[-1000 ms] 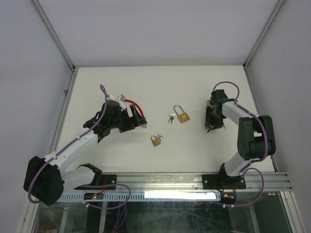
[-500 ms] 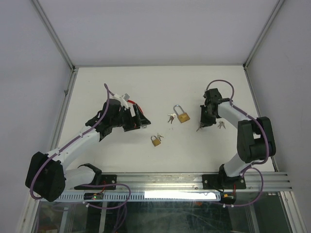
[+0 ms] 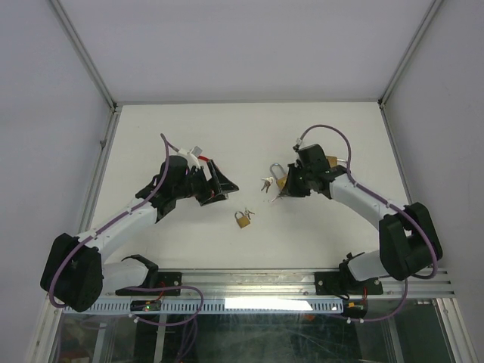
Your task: Unlock with the key
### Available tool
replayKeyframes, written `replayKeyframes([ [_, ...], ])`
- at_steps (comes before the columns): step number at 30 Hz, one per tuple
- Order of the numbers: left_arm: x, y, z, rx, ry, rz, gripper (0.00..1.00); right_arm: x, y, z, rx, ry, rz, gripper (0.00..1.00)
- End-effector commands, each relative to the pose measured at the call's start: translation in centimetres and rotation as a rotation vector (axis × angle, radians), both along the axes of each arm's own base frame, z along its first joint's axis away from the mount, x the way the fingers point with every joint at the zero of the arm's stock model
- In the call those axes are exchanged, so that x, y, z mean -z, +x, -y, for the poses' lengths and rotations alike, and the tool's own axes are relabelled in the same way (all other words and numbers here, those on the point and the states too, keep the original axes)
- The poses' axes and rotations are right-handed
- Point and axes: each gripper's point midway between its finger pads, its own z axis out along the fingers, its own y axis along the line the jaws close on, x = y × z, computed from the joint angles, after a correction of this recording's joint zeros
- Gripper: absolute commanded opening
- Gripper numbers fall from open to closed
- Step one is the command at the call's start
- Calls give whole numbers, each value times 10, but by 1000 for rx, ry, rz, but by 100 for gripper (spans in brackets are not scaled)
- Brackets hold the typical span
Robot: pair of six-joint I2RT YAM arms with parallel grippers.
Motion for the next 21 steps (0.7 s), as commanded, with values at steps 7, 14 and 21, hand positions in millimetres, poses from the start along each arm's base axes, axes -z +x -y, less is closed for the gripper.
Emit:
replayKeyframes([
  [7, -46, 11, 5, -46, -156, 92, 82, -102, -10, -98, -227, 430, 327, 0],
  [14, -76, 5, 8, -26, -264, 170, 82, -142, -38, -128, -383, 574, 457, 0],
  [21, -97, -3, 15, 33, -366, 218, 77, -167, -58, -142, -485, 665, 524, 0],
])
